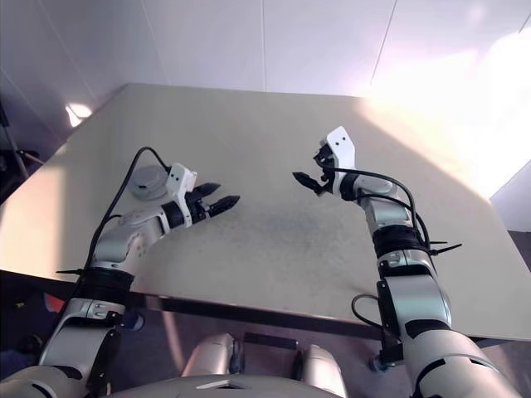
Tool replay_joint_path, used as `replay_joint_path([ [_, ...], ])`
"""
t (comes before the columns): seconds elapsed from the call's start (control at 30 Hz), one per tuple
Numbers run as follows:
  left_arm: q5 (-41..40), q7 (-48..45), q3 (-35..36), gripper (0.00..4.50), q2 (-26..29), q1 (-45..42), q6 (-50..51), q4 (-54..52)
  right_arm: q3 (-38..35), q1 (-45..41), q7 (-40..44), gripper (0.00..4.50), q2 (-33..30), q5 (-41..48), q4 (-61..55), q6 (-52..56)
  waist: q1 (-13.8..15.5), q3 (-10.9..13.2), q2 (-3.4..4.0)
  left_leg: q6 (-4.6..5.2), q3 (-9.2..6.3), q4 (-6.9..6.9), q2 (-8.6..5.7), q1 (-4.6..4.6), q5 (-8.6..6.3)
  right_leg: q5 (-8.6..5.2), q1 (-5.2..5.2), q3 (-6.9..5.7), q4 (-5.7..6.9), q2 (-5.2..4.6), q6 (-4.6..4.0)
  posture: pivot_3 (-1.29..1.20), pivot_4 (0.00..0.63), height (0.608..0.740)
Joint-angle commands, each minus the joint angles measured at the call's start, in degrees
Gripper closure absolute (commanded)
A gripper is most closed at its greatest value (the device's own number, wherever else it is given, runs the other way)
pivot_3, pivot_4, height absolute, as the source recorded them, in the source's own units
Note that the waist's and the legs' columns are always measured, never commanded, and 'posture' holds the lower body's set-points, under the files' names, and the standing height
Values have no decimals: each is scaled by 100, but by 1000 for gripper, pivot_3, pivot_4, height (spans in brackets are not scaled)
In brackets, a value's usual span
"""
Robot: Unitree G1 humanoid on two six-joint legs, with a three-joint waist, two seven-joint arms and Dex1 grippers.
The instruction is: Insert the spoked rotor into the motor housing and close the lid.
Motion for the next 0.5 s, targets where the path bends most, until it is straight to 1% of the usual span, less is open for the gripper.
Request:
replay_joint_path([
  [0.03,-3,-49,95,61,7,-84,-137,-153,-9,-136,8,367,13,-12,-117,-155,0,0,0,0,0,0,0,0,0,0,0,0,0,0,0,0,0,740],
  [0.5,6,-55,110,61,21,-115,-149,-98,-17,-119,-37,367,30,-57,-100,-214,0,0,0,1,0,0,0,0,1,0,0,0,0,0,0,0,0,740],
])
